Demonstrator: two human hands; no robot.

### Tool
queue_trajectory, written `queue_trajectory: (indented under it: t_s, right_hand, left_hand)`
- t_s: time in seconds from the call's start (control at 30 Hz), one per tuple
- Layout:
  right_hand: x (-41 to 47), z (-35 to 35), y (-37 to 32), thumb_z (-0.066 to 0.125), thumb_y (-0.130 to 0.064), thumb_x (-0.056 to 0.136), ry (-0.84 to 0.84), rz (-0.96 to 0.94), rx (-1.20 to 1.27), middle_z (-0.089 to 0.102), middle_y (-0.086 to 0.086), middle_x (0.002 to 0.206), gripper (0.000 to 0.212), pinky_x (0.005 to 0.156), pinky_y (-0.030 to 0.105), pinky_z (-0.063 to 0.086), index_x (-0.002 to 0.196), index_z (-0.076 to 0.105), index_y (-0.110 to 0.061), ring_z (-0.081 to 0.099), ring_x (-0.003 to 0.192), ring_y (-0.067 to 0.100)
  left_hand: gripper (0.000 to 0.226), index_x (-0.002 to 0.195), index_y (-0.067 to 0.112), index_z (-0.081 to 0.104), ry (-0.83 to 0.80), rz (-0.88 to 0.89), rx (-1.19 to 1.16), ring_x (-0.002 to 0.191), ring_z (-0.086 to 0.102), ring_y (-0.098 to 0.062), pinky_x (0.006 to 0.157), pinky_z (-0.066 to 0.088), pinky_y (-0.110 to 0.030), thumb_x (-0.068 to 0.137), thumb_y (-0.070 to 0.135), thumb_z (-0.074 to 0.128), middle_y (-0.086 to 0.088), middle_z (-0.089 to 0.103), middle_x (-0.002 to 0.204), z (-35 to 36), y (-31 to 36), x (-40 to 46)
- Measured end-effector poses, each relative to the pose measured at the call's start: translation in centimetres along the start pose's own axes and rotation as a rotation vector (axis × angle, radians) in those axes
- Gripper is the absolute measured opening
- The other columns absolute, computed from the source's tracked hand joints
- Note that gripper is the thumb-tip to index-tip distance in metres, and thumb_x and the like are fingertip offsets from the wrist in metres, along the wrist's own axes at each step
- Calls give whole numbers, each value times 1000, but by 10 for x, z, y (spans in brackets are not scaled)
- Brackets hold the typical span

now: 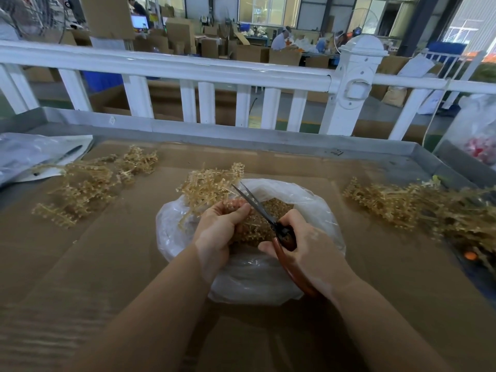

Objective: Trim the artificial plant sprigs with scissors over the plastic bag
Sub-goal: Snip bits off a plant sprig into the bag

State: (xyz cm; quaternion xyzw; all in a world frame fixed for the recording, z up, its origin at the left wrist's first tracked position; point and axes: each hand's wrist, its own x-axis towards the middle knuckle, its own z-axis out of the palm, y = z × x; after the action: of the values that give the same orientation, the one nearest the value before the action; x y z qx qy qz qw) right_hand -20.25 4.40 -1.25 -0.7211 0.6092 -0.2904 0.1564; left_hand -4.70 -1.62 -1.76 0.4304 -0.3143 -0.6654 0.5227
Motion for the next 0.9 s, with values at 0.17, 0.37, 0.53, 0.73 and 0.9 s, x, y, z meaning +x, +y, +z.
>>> queue_trajectory:
  t_s: [0.17, 0.37, 0.53, 0.73, 0.9]
  right_hand:
    - [1, 0, 1, 66, -54, 79, 7, -8, -2, 54, -16, 79, 36, 65, 7, 39, 94, 45, -28, 53, 72, -4]
    - [1, -1, 3, 66, -52, 80, 5, -18, 4, 56, -12, 75, 34, 64, 7, 41, 91, 44, -28, 55, 65, 0]
    - [0, -1, 3, 64, -55, 80, 12, -6, -18, 53, -16, 76, 35, 62, 6, 39, 93, 44, -29, 51, 68, -4]
    - [-5, 0, 4, 66, -57, 77, 1, -17, 18, 53, -12, 87, 41, 70, 15, 40, 97, 44, -29, 52, 80, 1]
    - [-5, 3, 2, 64, -60, 75, 16, -7, 10, 52, -9, 91, 45, 77, 25, 46, 100, 43, -28, 52, 85, 6]
  left_hand:
    - [13, 77, 9, 59, -2, -12, 40, 39, 45, -6, 42, 42, -17, 83, 0, 67, 4, 57, 48, -2, 0, 3]
    - [11, 80, 9, 60, -10, -39, 61, 41, 46, -6, 43, 44, -19, 82, 1, 68, 4, 61, 50, -3, 1, 5]
    - [13, 78, 14, 65, 25, -57, 25, 41, 54, -6, 43, 48, -19, 79, 3, 70, 4, 64, 53, -2, 6, 5]
    - [15, 76, 14, 61, 58, -23, 37, 38, 51, -4, 40, 45, -17, 81, 1, 68, 6, 57, 46, 1, 2, 5]
    - [15, 78, 12, 59, 53, -12, 33, 38, 51, -4, 40, 44, -17, 84, -1, 65, 6, 56, 45, 1, -1, 5]
